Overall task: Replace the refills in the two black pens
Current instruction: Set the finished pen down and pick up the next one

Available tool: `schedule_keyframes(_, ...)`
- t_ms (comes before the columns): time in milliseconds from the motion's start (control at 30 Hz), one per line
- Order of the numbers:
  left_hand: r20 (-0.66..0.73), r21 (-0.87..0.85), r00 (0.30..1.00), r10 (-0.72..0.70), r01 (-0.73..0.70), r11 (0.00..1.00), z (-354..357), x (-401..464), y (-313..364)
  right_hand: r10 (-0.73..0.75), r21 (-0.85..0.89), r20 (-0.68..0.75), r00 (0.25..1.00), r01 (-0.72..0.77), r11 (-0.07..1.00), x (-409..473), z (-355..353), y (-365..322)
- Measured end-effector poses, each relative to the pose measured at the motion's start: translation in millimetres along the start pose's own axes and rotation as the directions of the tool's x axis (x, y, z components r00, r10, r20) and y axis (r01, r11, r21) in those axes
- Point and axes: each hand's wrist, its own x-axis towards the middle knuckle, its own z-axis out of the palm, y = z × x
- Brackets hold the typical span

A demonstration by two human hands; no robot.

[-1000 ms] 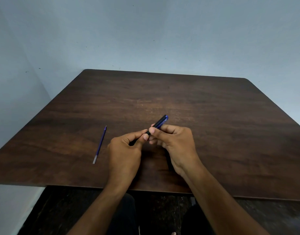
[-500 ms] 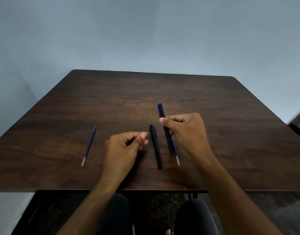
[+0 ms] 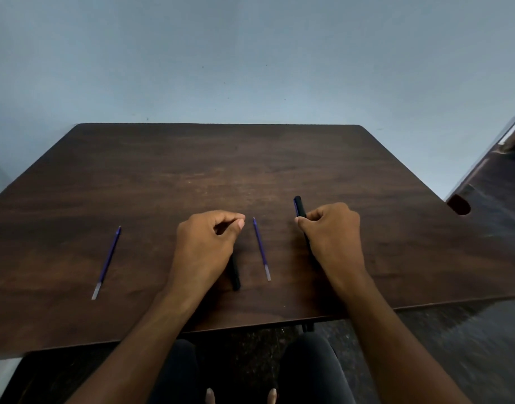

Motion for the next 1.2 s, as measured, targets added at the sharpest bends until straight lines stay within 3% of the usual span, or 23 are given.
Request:
schedule_keyframes(333, -0.104, 0.068, 0.991, -0.081, 0.088, 0.994, 4, 3, -4, 0.081, -0.097, 0.113, 0.990, -0.071, 0.993, 3, 0, 7)
schedule_keyframes(900, -0.122, -0.037, 0.982, -0.142, 0.139, 0.990, 0, 5, -17, 0.175, -0.235, 0.201, 0.964, -0.126, 0.964, 4, -5, -3)
schedule_keyframes(1067, -0.090, -0.130, 0.977, -0.191, 0.179, 0.975, -11, 7, -24, 0.009, -0.306, 0.124, 0.992, 0.030, 0.952, -6, -5, -20)
schedule_keyframes(1200, -0.059, -0.272, 0.955, -0.291, 0.265, 0.925, -16, 11, -33, -0.179, -0.301, 0.171, 0.969, 0.225, 0.927, -23, 17, -45)
